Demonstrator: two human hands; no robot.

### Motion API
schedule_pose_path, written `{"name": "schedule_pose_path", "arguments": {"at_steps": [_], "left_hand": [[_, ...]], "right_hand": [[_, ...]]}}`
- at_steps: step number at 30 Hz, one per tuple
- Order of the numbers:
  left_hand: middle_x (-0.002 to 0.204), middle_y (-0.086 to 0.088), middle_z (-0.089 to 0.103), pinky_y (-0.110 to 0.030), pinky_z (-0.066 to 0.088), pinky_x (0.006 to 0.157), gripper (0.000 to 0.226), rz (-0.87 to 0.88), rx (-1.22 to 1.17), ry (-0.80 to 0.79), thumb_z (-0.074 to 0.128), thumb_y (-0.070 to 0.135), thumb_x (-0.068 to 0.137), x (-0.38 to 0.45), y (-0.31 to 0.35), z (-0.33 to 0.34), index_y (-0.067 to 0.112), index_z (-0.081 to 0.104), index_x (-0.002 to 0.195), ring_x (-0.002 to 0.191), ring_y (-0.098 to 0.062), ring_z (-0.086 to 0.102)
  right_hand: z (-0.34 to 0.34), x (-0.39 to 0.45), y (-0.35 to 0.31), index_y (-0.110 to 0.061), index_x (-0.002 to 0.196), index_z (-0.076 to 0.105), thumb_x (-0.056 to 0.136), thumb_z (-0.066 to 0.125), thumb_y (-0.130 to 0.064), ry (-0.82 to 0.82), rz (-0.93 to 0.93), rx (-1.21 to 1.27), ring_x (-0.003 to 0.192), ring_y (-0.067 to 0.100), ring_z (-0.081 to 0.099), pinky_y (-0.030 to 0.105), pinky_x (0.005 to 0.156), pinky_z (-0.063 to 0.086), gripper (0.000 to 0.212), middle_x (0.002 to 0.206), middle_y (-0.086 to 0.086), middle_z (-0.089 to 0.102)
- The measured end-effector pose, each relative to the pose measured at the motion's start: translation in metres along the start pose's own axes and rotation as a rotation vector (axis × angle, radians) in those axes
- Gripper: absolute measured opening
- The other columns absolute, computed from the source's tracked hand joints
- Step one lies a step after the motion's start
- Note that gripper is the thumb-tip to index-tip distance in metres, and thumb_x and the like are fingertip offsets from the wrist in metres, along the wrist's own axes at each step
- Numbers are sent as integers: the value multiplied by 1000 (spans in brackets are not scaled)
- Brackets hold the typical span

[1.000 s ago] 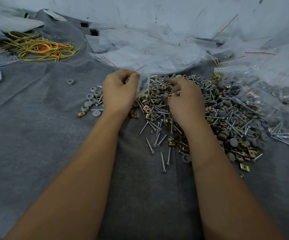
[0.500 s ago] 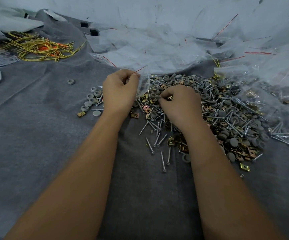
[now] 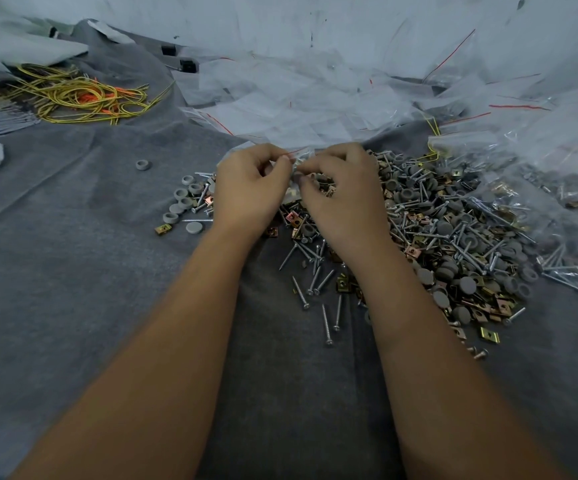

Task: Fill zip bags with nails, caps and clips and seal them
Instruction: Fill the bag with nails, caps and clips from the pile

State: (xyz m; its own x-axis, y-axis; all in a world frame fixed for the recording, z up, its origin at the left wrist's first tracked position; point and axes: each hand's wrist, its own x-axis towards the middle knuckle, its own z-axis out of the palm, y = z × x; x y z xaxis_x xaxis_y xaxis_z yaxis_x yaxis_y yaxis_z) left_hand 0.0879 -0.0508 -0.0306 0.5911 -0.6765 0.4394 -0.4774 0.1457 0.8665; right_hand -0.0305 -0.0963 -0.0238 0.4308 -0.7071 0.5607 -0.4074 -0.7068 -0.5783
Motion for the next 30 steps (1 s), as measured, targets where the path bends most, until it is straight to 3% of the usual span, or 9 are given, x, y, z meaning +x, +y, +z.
{"name": "schedule_pose_path", "arguments": {"at_steps": [3,8,11,14,17,22,27,30], "left_hand": [[63,-7,63,-26,38,58,19,-15,-23,14,54,17,86,-1,0,0,18,73,83,55,-6,47],[57,7,56,-18,35,53,20,-67,-73,86,56,14,89,3,-2,0,22,71,78,51,1,43],[62,2,57,-19,35,53,19,-82,-71,110,56,17,88,4,-5,0,20,71,78,54,-3,44],[67,-2,60,-19,35,53,18,-92,-89,120,56,19,87,6,-7,-1,18,72,80,57,-5,45],[65,0,59,-19,35,53,21,-102,-90,122,54,25,83,5,-6,0,15,73,80,56,-4,45],[67,-3,59,-23,36,55,26,-101,-89,115,52,27,81,4,-6,0,11,73,80,60,-7,46],[65,-2,57,-20,34,53,24,-102,-85,121,54,24,83,4,-5,0,10,73,80,57,-5,44],[66,-1,58,-20,34,53,20,-102,-74,119,55,20,86,5,-6,0,14,73,80,57,-4,44]], "right_hand": [[0,0,2,-22,116,71,89,66,-25,-30,16,-35,110,19,50,28,94,40,28,111,3,55],[-10,3,1,-23,127,62,95,51,-13,125,114,29,101,17,55,33,86,47,35,108,-1,58],[-15,4,5,-22,117,64,87,47,-2,109,267,11,91,16,58,36,77,50,41,105,-5,59],[-21,4,7,-27,92,65,79,45,-2,109,380,-6,79,14,57,32,69,47,35,83,-12,58],[-24,5,5,-29,84,63,71,44,-9,-28,420,-76,90,25,59,44,87,49,31,84,-8,62],[-17,1,3,-33,107,66,82,56,-30,-324,324,-430,118,31,42,45,98,33,26,114,0,62],[-16,2,3,-36,107,70,86,60,-21,-318,269,-397,127,30,40,49,105,29,28,114,-6,67],[-14,3,4,-35,105,72,88,61,-18,-295,237,-380,123,27,48,45,106,31,26,111,-6,69]]}}
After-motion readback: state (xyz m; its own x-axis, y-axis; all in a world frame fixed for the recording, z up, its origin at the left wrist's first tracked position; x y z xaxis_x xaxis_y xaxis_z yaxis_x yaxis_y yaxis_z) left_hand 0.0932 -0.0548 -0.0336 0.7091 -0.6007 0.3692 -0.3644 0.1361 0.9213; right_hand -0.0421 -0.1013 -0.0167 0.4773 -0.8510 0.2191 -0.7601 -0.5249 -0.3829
